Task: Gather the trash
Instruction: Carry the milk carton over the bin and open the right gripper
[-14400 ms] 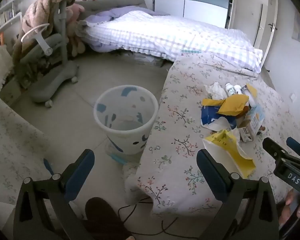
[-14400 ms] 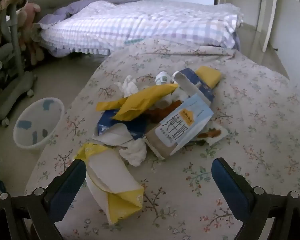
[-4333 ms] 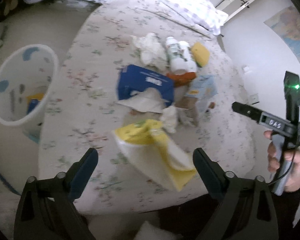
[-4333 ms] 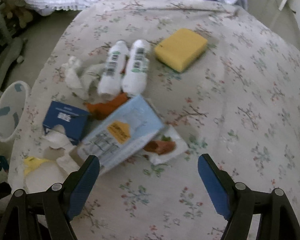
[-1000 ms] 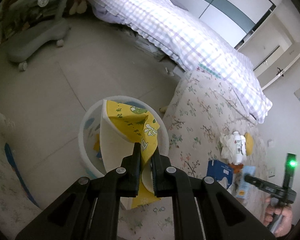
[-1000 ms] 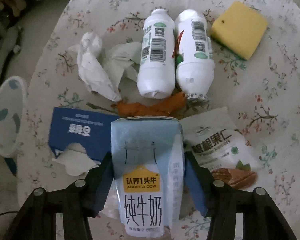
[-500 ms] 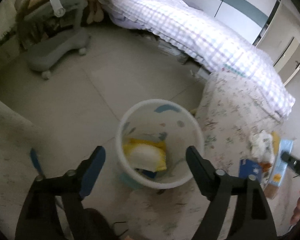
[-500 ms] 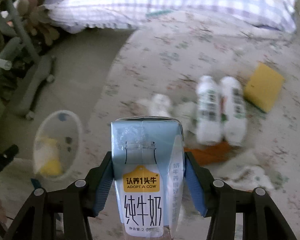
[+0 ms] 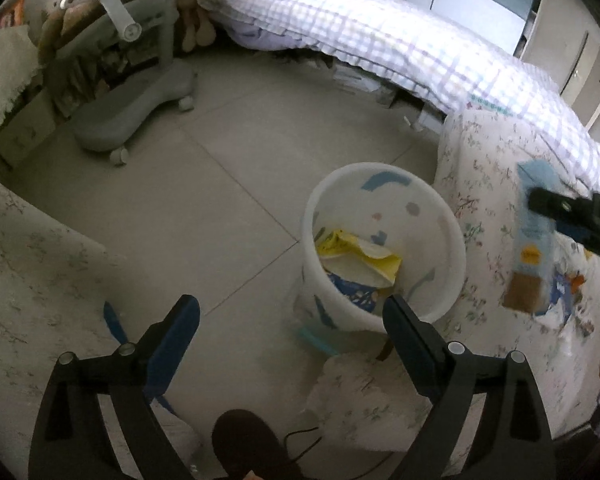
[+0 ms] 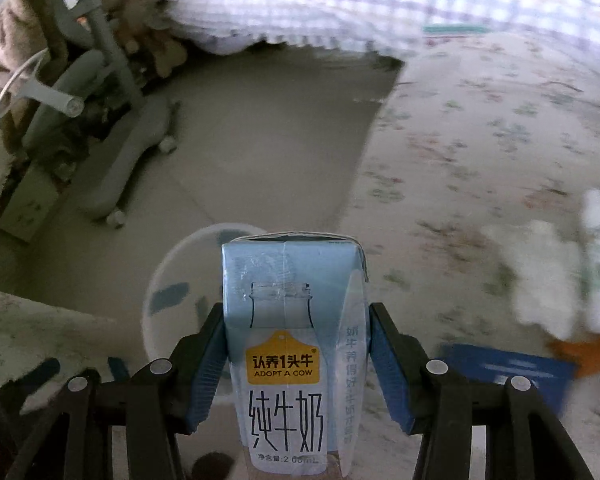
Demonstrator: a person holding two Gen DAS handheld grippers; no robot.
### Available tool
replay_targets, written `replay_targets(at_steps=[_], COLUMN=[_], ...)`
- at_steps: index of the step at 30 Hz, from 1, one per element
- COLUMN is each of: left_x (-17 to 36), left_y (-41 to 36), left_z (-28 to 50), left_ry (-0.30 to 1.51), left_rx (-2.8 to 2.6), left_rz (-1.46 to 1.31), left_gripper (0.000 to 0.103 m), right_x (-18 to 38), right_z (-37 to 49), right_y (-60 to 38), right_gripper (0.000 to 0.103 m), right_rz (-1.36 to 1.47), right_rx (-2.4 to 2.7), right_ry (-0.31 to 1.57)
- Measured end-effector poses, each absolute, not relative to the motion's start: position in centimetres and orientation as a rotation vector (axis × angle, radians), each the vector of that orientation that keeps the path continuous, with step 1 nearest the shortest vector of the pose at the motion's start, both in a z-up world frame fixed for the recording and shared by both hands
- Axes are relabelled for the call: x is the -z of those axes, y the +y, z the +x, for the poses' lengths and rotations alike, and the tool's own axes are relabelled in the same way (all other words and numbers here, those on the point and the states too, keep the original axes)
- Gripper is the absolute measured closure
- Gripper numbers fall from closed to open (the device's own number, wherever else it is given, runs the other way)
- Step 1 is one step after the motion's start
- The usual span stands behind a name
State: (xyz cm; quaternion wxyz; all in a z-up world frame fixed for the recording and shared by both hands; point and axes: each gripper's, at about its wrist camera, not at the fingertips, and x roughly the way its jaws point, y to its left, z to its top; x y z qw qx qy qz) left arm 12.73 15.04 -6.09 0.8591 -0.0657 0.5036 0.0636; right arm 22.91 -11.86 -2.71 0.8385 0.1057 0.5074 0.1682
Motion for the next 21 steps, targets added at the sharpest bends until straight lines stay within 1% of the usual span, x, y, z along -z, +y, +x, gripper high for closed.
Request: replay_targets(at_steps=[6, 16, 18, 19, 20, 21], left_x=[6.1, 6.0, 5.9, 5.9, 5.8, 5.8], left_y=[15.2, 15.3, 15.2, 15.1, 15.0, 14.9], left_z=[12.6, 12.6, 12.6, 12.6, 12.6, 12.7], left_ry=[1.055, 1.057, 1.056, 1.056, 1.057, 1.057], left_rx=[-0.139, -0.133, -0.13, -0.129, -0.127, -0.125], left_rz=[-0.109, -0.116, -0.119, -0.12, -0.121, -0.123], left_gripper=[0.009, 0.009, 0.009, 0.009, 0.009, 0.009], right_x=[4.3, 6.1, 6.3, 6.3, 6.1, 5.8], right_z=[23.9, 25.3, 25.5, 25.5, 25.4, 25.3], right_y=[-8.2, -6.1, -6.0, -5.9, -5.9, -5.8], right_gripper=[0.044, 0.043, 0.039, 0.032, 0.029, 0.029], right_rz=[0.197, 0.201, 0.209, 0.21, 0.209, 0.198], right_rx=[-0.39, -0.411, -0.425, -0.429, -0.429, -0.426], right_ry=[1.063, 1.067, 1.08, 1.085, 1.083, 1.079])
